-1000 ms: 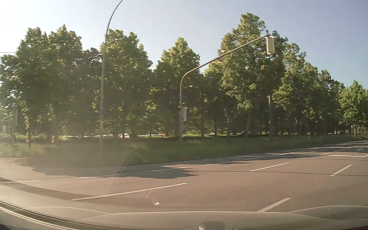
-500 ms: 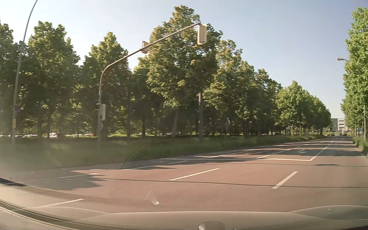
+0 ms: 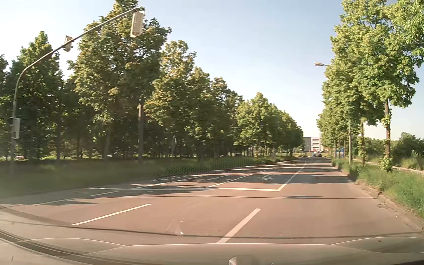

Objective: Follow the waypoints while adhering to traffic rules and regulations

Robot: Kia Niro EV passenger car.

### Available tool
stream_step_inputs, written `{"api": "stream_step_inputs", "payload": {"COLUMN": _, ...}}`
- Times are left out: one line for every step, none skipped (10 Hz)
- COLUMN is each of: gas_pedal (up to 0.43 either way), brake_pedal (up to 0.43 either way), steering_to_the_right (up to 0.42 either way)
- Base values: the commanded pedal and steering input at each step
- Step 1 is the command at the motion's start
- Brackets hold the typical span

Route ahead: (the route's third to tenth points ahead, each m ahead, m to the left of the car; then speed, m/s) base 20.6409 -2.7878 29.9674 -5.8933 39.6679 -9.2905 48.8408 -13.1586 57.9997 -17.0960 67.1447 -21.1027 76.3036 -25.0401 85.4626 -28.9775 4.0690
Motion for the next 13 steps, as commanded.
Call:
{"api": "stream_step_inputs", "payload": {"gas_pedal": 0.299, "brake_pedal": 0.000, "steering_to_the_right": 0.527}}
{"api": "stream_step_inputs", "payload": {"gas_pedal": 0.287, "brake_pedal": 0.000, "steering_to_the_right": 0.484}}
{"api": "stream_step_inputs", "payload": {"gas_pedal": 0.248, "brake_pedal": 0.000, "steering_to_the_right": 0.417}}
{"api": "stream_step_inputs", "payload": {"gas_pedal": 0.248, "brake_pedal": 0.000, "steering_to_the_right": 0.363}}
{"api": "stream_step_inputs", "payload": {"gas_pedal": 0.240, "brake_pedal": 0.000, "steering_to_the_right": 0.314}}
{"api": "stream_step_inputs", "payload": {"gas_pedal": 0.240, "brake_pedal": 0.000, "steering_to_the_right": 0.239}}
{"api": "stream_step_inputs", "payload": {"gas_pedal": 0.248, "brake_pedal": 0.000, "steering_to_the_right": 0.160}}
{"api": "stream_step_inputs", "payload": {"gas_pedal": 0.248, "brake_pedal": 0.000, "steering_to_the_right": 0.123}}
{"api": "stream_step_inputs", "payload": {"gas_pedal": 0.248, "brake_pedal": 0.000, "steering_to_the_right": 0.069}}
{"api": "stream_step_inputs", "payload": {"gas_pedal": 0.260, "brake_pedal": 0.000, "steering_to_the_right": 0.024}}
{"api": "stream_step_inputs", "payload": {"gas_pedal": 0.339, "brake_pedal": 0.000, "steering_to_the_right": -0.010}}
{"api": "stream_step_inputs", "payload": {"gas_pedal": 0.350, "brake_pedal": 0.000, "steering_to_the_right": -0.023}}
{"api": "stream_step_inputs", "payload": {"gas_pedal": 0.358, "brake_pedal": 0.000, "steering_to_the_right": -0.028}}
